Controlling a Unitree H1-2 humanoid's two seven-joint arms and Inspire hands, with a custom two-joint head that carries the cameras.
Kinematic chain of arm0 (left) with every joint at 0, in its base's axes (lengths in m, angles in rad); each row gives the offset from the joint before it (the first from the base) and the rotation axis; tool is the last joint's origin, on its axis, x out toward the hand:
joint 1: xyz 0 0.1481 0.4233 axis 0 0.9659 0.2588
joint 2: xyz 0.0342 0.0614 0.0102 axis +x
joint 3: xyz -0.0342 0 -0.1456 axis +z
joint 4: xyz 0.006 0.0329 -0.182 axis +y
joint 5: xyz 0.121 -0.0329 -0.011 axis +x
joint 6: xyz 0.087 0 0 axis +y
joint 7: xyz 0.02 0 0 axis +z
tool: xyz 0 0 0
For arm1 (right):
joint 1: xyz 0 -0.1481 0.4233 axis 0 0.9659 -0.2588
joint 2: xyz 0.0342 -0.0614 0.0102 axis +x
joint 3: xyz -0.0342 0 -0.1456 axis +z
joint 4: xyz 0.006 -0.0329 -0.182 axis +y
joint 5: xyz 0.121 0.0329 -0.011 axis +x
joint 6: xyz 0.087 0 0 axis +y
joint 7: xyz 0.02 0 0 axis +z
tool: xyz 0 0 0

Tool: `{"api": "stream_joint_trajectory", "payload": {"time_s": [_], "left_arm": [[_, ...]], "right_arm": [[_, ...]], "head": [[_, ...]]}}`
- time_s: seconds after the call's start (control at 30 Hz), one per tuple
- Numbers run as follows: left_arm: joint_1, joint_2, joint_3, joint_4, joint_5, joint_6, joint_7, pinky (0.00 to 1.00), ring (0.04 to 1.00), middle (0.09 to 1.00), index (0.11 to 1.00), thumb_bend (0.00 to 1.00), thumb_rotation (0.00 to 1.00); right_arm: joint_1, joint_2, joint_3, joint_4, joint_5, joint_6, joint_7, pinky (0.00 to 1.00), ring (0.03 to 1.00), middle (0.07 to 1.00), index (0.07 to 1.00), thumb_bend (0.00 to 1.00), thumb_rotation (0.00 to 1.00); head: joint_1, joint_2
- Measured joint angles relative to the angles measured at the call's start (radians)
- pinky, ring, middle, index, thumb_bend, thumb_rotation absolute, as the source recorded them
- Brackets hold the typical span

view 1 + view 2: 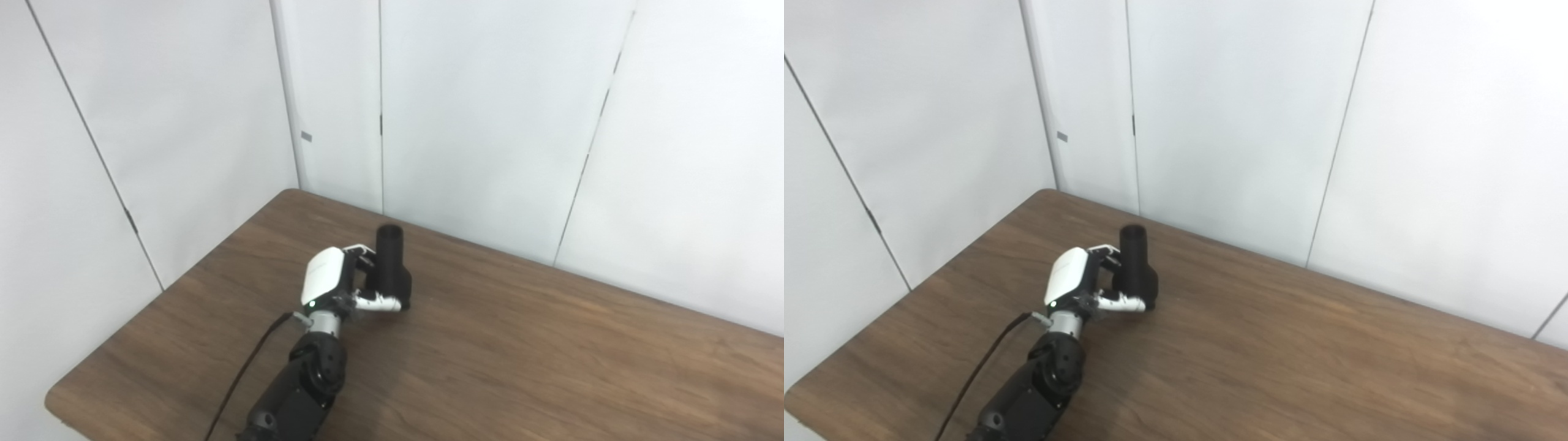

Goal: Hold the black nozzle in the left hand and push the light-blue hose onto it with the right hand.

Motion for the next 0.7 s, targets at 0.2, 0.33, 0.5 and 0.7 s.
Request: {"api": "stream_joint_trajectory", "payload": {"time_s": [0.2, 0.33, 0.5, 0.7], "left_arm": [[0.004, 0.003, 0.0, -0.004, 0.0, -0.03, 0.003, 0.0, 0.605, 0.492, 0.47, 0.52, 0.0], [0.022, 0.011, -0.008, -0.034, -0.002, -0.048, -0.012, 0.0, 0.604, 0.499, 0.465, 0.52, 0.0], [0.076, 0.019, -0.043, -0.128, 0.027, -0.053, -0.058, 0.0, 0.586, 0.496, 0.467, 0.52, 0.0], [0.112, 0.023, -0.08, -0.189, 0.063, -0.061, -0.107, 0.0, 0.588, 0.49, 0.47, 0.53, 0.0]], "right_arm": [[0.007, 0.008, 0.003, -0.014, -0.014, 0.001, -0.002, 0.45, 0.585, 0.604, 0.56, 0.48, 0.61], [0.015, 0.022, 0.0, -0.03, -0.014, -0.003, -0.011, 0.45, 0.582, 0.608, 0.564, 0.42, 0.59], [0.045, 0.045, 0.001, -0.07, -0.013, -0.002, -0.018, 0.46, 0.594, 0.62, 0.576, 0.34, 0.57], [0.068, 0.046, -0.001, -0.094, -0.013, 0.003, -0.021, 0.47, 0.596, 0.618, 0.578, 0.35, 0.53]], "head": [[-0.026, 0.003], [-0.066, 0.011], [-0.112, 0.023], [-0.14, 0.028]]}}
